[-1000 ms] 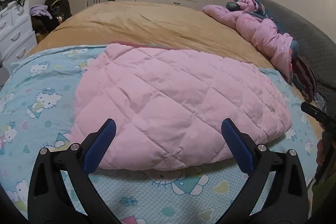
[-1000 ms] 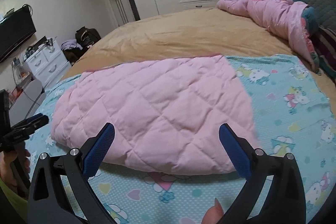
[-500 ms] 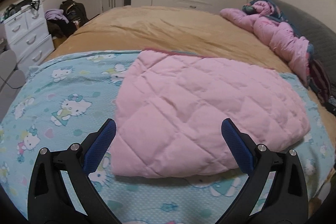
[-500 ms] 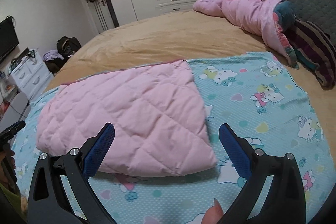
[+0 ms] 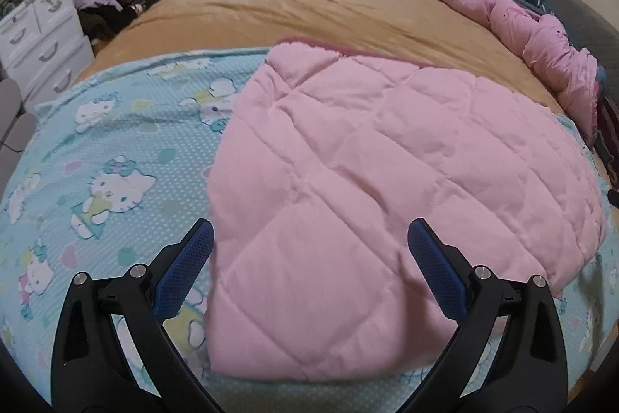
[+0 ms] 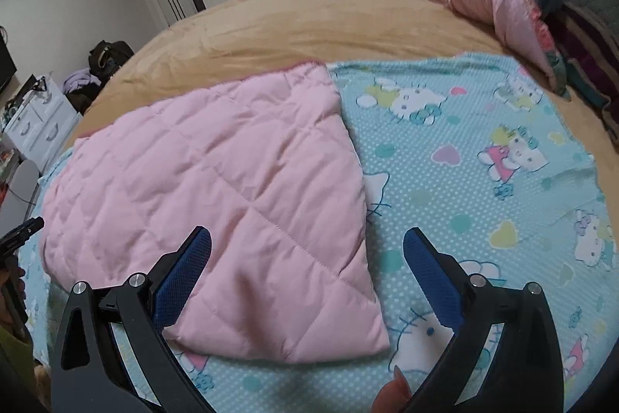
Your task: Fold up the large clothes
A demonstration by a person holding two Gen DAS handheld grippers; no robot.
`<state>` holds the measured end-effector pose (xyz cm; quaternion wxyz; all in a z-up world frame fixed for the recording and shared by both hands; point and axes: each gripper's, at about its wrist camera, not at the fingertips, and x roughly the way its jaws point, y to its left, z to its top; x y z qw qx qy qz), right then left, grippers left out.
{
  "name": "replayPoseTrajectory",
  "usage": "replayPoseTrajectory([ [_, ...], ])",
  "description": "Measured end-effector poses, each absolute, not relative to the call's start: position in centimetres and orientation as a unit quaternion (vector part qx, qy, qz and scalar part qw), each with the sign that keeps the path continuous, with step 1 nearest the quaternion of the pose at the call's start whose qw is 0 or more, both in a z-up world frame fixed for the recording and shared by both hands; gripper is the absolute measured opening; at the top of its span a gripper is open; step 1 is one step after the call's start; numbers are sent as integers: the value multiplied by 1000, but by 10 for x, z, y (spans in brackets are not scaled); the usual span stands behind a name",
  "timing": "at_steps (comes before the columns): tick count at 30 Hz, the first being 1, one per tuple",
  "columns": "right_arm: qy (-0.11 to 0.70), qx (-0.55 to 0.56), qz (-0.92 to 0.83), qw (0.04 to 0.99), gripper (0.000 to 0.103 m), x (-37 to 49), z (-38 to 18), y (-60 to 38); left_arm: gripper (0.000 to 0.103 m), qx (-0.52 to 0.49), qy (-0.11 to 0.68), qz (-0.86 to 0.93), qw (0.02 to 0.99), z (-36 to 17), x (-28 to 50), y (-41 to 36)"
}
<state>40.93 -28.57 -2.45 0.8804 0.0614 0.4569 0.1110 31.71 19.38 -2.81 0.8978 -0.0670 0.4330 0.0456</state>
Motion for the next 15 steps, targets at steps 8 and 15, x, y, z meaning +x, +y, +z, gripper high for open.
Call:
replayPoseTrajectory([
  [8,499,86,148,850,99,442,-59,-286,94,-86,449,11,889,-48,341,205],
  [15,537,126,199,810,99,470,-87,-284,95,-114,465,-25,878,-68,359,216],
])
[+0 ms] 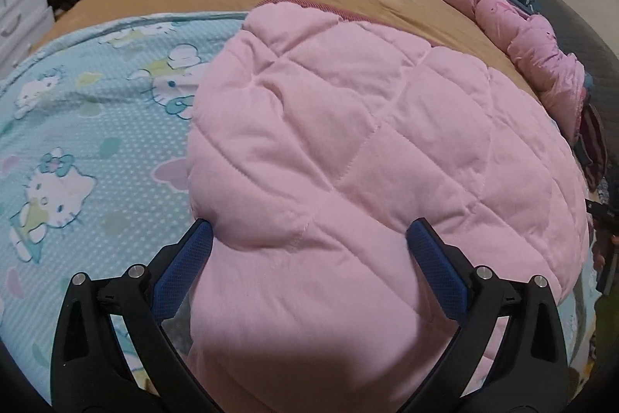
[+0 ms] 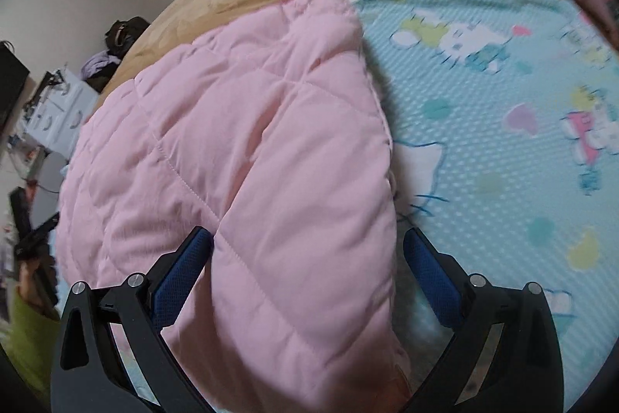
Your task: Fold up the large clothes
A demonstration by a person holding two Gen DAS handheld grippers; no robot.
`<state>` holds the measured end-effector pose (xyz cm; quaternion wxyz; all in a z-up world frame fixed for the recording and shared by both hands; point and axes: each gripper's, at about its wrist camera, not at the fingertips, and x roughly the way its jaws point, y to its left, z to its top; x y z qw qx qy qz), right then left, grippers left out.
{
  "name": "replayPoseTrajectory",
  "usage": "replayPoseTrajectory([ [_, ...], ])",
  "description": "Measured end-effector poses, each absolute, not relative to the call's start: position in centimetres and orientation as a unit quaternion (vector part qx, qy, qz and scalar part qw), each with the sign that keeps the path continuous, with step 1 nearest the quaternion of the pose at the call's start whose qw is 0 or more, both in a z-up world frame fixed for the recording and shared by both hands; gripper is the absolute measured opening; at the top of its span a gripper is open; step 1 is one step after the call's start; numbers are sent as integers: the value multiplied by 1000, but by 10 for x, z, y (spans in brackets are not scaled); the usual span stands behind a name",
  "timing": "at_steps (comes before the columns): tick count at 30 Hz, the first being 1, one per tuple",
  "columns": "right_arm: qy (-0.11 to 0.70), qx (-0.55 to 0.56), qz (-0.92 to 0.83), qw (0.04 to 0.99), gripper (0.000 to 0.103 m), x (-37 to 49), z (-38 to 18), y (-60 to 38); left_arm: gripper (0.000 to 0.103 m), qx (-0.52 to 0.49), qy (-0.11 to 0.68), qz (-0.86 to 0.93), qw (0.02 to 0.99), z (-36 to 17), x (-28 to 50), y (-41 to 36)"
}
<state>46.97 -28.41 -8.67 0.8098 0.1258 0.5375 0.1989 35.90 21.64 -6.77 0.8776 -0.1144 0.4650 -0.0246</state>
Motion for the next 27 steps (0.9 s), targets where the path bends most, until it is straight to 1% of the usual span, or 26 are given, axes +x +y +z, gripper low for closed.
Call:
replayPoseTrajectory([
  [4,559,165,229,780,99,483,-102,-287,95,-150,473,-53,867,-81,366,226],
  [7,558,156,241,779,98,486,-101,-282,95,-169,471,-75,862,-87,367,233],
  [9,553,152,255,779,89,486,-98,-277,95,-184,469,-85,860,-91,367,237],
  [10,547,150,263,781,80,485,-96,-274,95,-194,468,-88,857,-94,368,239],
  [12,545,144,260,784,78,482,-96,-269,95,-199,469,-88,856,-97,368,237],
  [14,542,154,261,784,74,481,-96,-269,95,-198,476,-88,852,-97,370,235],
  [17,538,153,260,787,71,481,-97,-264,95,-204,480,-96,848,-96,373,237],
  [23,538,150,256,789,71,479,-95,-263,95,-193,476,-104,851,-84,356,253],
  [24,538,152,257,789,71,480,-95,-263,95,-205,484,-100,845,-89,353,259],
  [25,537,152,258,788,72,479,-94,-263,95,-241,496,-117,826,-99,353,266],
  [27,537,157,259,788,72,477,-95,-264,95,-293,490,-137,810,-111,353,276],
])
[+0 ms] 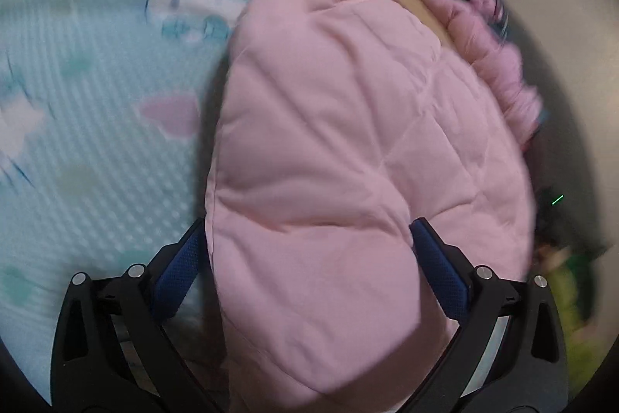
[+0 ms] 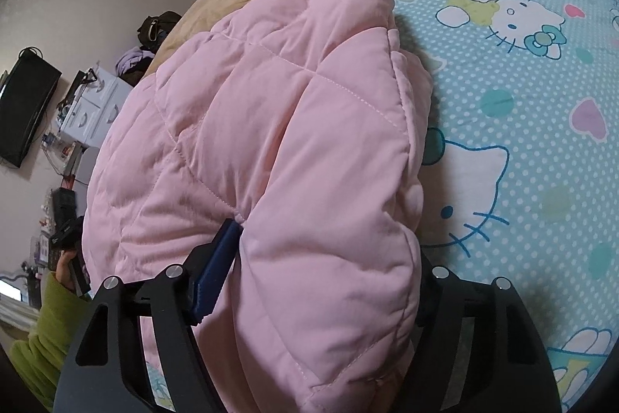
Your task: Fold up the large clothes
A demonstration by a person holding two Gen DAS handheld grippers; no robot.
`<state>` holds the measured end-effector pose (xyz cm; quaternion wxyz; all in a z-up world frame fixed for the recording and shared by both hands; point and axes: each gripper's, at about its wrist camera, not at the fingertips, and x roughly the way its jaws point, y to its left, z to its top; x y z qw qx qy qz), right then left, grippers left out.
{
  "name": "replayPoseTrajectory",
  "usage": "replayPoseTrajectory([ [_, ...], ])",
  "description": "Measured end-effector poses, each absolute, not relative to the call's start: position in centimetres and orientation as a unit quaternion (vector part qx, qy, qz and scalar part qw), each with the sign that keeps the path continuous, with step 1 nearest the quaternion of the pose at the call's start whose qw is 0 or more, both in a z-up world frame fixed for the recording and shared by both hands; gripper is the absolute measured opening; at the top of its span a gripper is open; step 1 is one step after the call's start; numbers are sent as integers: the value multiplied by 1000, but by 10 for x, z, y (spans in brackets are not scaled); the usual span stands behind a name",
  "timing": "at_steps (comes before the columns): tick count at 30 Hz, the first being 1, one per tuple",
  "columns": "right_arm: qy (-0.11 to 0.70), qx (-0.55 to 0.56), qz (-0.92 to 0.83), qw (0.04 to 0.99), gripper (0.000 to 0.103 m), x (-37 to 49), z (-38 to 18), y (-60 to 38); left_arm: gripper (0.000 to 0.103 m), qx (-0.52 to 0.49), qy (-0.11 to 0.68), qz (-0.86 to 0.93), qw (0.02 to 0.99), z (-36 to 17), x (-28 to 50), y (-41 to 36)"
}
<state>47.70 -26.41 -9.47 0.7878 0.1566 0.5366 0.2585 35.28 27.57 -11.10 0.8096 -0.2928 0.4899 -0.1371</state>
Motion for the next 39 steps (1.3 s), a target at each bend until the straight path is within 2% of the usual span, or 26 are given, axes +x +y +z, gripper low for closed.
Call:
replayPoseTrajectory([
  [4,537,157,258,787,72,475,-96,-269,95,-292,480,-145,815,-113,360,264],
  [7,538,155,260,786,68,477,-96,-272,86,-283,472,-143,823,-108,368,247],
  [9,536,152,263,788,59,476,-92,-271,76,-267,467,-133,832,-101,367,239],
  [10,537,152,261,788,50,475,-89,-270,72,-255,464,-128,839,-95,365,235],
  [11,536,152,259,789,43,473,-84,-269,64,-247,462,-126,842,-90,366,231],
  [12,533,150,257,792,40,471,-79,-269,54,-242,459,-126,846,-84,364,229],
  [13,529,150,255,795,35,470,-74,-269,50,-239,457,-123,848,-77,362,229],
  [15,525,162,250,798,31,465,-63,-270,40,-228,453,-125,853,-64,360,227],
  [20,506,183,260,802,27,441,-31,-273,36,-216,444,-128,860,-40,342,230],
  [27,495,147,275,811,27,394,6,-261,36,-186,439,-123,870,-14,296,222],
  [39,503,144,273,807,27,348,6,-261,36,-189,445,-115,868,-19,262,218],
])
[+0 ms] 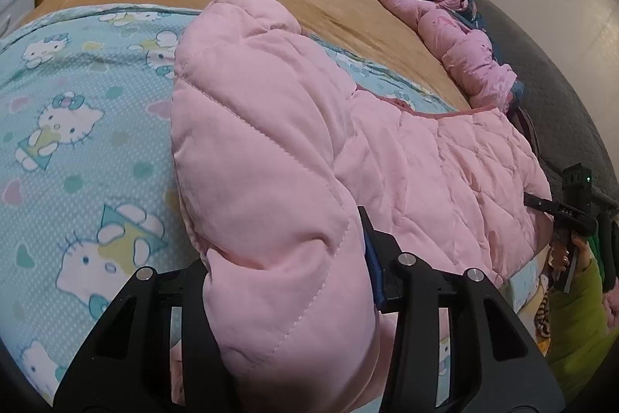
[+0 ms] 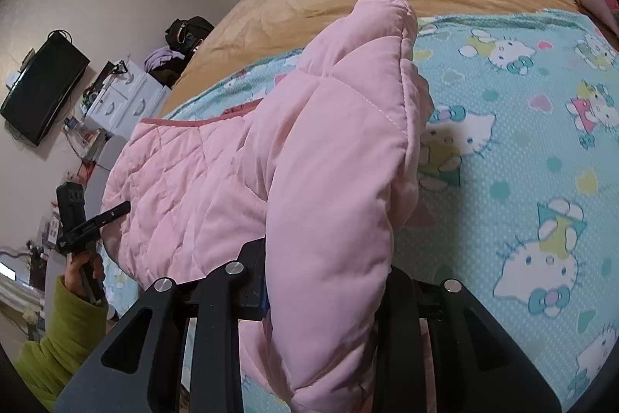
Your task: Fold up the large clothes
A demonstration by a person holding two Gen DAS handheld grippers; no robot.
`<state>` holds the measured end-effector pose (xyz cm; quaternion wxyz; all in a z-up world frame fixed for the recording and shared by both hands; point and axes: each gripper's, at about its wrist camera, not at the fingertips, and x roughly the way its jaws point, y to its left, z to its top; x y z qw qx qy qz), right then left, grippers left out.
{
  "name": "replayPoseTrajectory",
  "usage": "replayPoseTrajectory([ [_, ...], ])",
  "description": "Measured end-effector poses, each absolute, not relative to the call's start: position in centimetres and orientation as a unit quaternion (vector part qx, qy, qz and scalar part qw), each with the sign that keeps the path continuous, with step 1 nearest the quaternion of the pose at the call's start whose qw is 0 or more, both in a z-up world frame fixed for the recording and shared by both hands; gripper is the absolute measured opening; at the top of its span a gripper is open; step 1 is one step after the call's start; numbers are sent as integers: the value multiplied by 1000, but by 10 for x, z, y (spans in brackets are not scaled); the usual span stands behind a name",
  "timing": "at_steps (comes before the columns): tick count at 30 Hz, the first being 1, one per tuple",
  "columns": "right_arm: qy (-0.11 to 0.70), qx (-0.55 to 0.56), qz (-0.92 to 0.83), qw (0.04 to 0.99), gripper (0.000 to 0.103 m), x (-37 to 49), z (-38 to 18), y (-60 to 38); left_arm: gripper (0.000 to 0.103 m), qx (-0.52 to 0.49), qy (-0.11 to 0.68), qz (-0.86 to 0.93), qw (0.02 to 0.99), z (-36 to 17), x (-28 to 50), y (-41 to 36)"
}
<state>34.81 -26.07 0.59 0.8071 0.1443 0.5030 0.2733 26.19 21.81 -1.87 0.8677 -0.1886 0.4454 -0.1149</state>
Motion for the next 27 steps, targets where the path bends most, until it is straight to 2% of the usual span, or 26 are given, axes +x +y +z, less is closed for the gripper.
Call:
replayPoseTrajectory([
  [10,514,147,260,804,28,334,-6,-269,36,-193,448,-112,866,-26,243,219],
  [15,533,113,218,810,34,340,-28,-266,37,-203,452,-101,863,-37,243,223],
  [16,537,106,205,812,41,341,-34,-266,38,-203,454,-98,862,-40,242,223],
  [18,544,105,186,812,48,342,-43,-267,42,-203,458,-91,860,-45,242,223],
  [20,544,112,165,815,64,341,-48,-270,46,-203,461,-85,860,-47,241,222],
  [22,542,110,155,819,69,337,-47,-270,51,-199,465,-76,859,-48,240,222],
  [23,542,107,147,820,80,336,-47,-271,54,-196,467,-72,860,-49,239,221],
  [24,542,104,142,822,84,334,-46,-271,57,-189,469,-66,860,-48,239,220],
  [27,525,101,144,833,92,322,-34,-269,62,-181,469,-56,863,-46,235,220],
])
